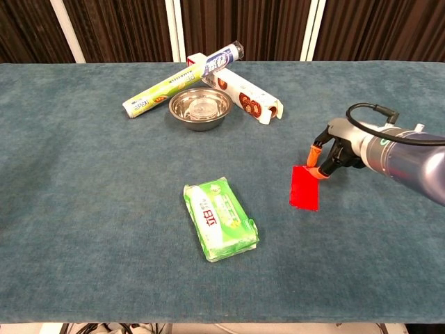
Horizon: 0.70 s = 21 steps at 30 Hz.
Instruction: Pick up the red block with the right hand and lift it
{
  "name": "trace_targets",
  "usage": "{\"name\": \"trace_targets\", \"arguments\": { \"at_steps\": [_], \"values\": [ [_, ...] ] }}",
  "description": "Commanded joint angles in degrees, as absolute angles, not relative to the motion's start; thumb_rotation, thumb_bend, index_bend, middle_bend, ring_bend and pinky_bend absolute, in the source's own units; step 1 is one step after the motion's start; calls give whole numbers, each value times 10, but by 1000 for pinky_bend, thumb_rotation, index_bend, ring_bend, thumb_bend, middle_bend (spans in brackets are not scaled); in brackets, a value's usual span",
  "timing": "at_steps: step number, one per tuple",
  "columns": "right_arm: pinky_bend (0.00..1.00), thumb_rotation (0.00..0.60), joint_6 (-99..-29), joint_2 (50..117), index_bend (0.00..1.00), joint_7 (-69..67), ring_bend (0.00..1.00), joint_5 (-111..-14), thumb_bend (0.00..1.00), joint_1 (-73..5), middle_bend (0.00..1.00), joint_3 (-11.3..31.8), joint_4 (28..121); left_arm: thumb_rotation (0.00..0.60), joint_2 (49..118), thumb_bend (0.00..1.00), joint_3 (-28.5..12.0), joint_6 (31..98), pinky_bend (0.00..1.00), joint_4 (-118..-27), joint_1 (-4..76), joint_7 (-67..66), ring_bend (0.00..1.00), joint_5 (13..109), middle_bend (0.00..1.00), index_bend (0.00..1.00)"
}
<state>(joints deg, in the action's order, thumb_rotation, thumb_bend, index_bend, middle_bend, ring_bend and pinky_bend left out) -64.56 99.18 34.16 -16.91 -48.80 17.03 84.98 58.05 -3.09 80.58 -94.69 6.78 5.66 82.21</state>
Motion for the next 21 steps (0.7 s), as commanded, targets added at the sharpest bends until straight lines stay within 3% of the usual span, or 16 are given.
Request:
{"name": "trace_targets", "arguments": {
  "at_steps": [1, 11, 16, 21],
  "values": [
    [1000, 600, -644, 994, 504, 343, 1000, -168, 340, -488, 992, 171, 846, 600, 581, 205, -31, 806, 3, -947, 68, 57, 36, 822, 55, 108],
    [1000, 600, -640, 1009, 514, 346, 1000, -175, 341, -488, 992, 174, 823, 600, 580, 205, -31, 807, 4, -948, 67, 56, 37, 823, 55, 109],
    [1000, 600, -639, 1014, 659, 350, 1000, -174, 341, -486, 998, 176, 816, 600, 580, 205, -31, 807, 3, -947, 67, 56, 37, 823, 55, 109],
    [1000, 600, -639, 1017, 713, 347, 1000, -177, 359, -483, 1000, 181, 818, 600, 580, 205, -31, 807, 3, -947, 67, 56, 38, 823, 55, 109]
  ]
}}
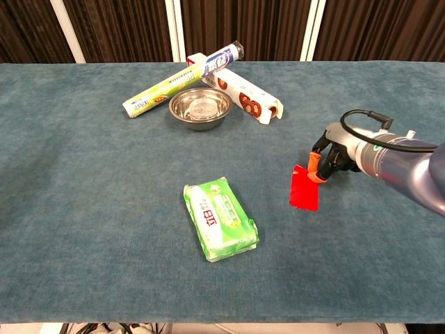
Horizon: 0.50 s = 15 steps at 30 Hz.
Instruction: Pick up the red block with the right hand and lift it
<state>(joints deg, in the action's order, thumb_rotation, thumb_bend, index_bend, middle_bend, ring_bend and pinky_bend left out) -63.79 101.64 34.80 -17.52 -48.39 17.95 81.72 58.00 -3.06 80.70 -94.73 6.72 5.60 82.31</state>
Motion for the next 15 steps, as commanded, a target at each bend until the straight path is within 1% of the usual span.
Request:
{"name": "trace_targets", "arguments": {
  "at_steps": [1, 10, 15],
  "values": [
    [1000, 600, -641, 1018, 719, 345, 1000, -180, 370, -482, 1000, 182, 819, 600, 580, 205, -31, 807, 3, -947, 67, 56, 38, 823, 55, 109],
    [1000, 600, -651, 1018, 744, 326, 1000, -203, 477, -469, 1000, 190, 829, 600, 580, 205, -30, 807, 3, -946, 67, 57, 38, 823, 55, 109],
    [1000, 600, -657, 1010, 743, 320, 1000, -215, 496, -462, 1000, 189, 846, 600, 580, 205, -31, 807, 4, -947, 67, 56, 39, 823, 55, 110]
  ]
}}
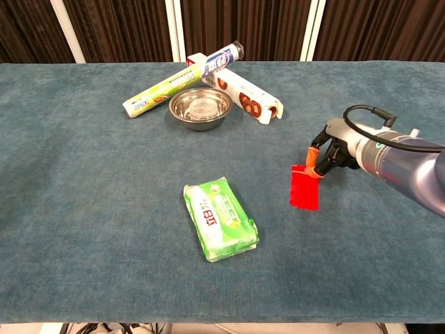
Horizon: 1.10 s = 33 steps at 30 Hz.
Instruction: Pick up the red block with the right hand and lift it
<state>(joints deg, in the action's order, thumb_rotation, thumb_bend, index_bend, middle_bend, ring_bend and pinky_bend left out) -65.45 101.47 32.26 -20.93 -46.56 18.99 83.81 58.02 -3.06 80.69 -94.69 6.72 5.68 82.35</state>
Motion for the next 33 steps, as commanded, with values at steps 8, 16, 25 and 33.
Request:
{"name": "trace_targets", "arguments": {
  "at_steps": [8, 16, 25, 33],
  "values": [
    [1000, 600, -668, 971, 744, 307, 1000, -256, 498, -440, 1000, 179, 926, 600, 580, 206, -31, 807, 4, -948, 67, 55, 39, 823, 55, 110],
    [1000, 600, -702, 895, 745, 285, 1000, -333, 497, -406, 1000, 172, 1073, 600, 579, 206, -30, 807, 4, -949, 67, 56, 39, 823, 55, 111],
    [1000, 600, -740, 807, 744, 263, 1000, -358, 497, -391, 1000, 229, 1188, 600, 579, 206, -30, 806, 4, -950, 67, 58, 39, 823, 55, 111],
    [1000, 600, -635, 691, 744, 227, 1000, -256, 497, -424, 1000, 317, 1232, 600, 578, 206, -30, 803, 4, -950, 68, 60, 39, 821, 55, 111]
  ]
}}
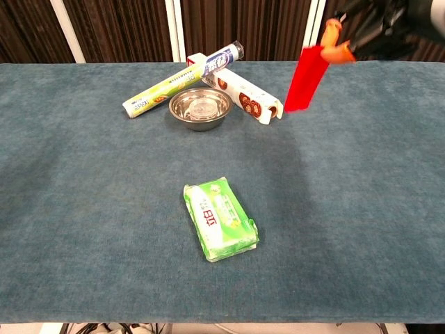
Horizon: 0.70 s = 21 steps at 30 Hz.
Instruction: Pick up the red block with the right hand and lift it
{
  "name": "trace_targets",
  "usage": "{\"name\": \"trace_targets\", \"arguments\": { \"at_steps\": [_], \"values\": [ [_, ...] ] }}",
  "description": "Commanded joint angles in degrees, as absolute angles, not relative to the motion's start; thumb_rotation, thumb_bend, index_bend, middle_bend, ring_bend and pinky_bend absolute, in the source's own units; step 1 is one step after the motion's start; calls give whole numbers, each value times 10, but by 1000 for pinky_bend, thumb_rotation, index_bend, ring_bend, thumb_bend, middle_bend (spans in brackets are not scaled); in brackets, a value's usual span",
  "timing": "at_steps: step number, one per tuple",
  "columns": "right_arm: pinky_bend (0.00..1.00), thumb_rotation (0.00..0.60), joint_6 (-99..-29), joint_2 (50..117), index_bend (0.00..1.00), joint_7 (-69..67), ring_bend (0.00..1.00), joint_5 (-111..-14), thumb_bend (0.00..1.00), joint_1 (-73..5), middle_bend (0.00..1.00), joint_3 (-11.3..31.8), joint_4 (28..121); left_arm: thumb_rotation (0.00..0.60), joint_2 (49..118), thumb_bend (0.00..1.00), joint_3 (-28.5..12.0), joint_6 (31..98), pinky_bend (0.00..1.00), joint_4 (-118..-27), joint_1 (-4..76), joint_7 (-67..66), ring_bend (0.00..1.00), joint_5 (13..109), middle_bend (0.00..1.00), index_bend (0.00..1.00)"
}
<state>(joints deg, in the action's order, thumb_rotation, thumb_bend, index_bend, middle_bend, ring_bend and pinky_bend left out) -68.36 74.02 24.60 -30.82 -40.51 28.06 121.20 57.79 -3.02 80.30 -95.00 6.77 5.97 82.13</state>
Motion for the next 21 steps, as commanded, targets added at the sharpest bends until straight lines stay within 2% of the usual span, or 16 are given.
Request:
{"name": "trace_targets", "arguments": {
  "at_steps": [1, 8, 12, 17, 21],
  "values": [
    [1000, 600, -631, 682, 744, 228, 1000, -249, 497, -429, 1000, 324, 1232, 600, 578, 206, -31, 802, 4, -950, 68, 59, 39, 820, 55, 111],
    [1000, 600, -640, 638, 748, 236, 1000, -182, 502, -472, 1000, 350, 1252, 600, 578, 206, -32, 802, 4, -950, 68, 59, 39, 818, 55, 111],
    [1000, 600, -615, 601, 751, 205, 1000, -140, 506, -480, 1000, 372, 1279, 600, 580, 206, -33, 802, 4, -950, 68, 61, 39, 816, 55, 111],
    [1000, 600, -588, 568, 751, 163, 1000, -119, 505, -482, 1000, 381, 1308, 600, 580, 207, -33, 798, 4, -951, 70, 56, 39, 815, 55, 111],
    [1000, 600, -579, 554, 751, 144, 1000, -126, 505, -485, 1000, 373, 1327, 600, 578, 206, -32, 799, 4, -952, 69, 60, 39, 816, 55, 111]
  ]
}}
